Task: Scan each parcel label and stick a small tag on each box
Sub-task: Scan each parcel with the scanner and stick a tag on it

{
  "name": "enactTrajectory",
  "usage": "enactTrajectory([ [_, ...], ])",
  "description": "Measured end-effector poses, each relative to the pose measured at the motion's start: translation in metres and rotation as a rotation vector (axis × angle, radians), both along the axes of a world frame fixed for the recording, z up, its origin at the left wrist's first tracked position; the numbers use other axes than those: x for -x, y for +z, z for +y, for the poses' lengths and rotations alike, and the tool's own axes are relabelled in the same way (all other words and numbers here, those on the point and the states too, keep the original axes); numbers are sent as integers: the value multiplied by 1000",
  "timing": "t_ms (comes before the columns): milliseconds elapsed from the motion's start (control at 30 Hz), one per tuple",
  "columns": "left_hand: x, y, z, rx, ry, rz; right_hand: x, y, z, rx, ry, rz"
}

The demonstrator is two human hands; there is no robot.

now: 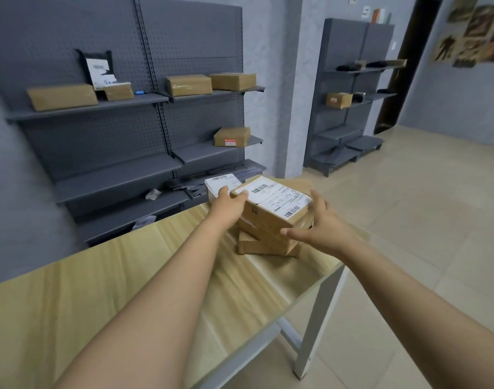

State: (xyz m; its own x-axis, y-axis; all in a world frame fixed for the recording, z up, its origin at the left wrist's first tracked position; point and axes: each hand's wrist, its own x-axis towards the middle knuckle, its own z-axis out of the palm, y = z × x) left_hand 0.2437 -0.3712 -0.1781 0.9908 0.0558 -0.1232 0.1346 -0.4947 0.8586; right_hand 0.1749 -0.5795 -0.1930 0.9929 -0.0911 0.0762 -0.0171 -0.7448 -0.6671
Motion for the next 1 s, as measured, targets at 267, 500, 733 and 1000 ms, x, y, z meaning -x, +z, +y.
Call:
enactTrajectory([
  [267,7,6,27,53,212,-93,-23,3,14,-130,136,-101],
  [500,60,23,137,75,429,-149,-18,32,103,-122,445,-144],
  [733,152,26,266,50,560,-127,22,38,233,-130,722,-99],
  [1000,288,12,416,21,728,-70,108,20,390,-163,951,-12],
])
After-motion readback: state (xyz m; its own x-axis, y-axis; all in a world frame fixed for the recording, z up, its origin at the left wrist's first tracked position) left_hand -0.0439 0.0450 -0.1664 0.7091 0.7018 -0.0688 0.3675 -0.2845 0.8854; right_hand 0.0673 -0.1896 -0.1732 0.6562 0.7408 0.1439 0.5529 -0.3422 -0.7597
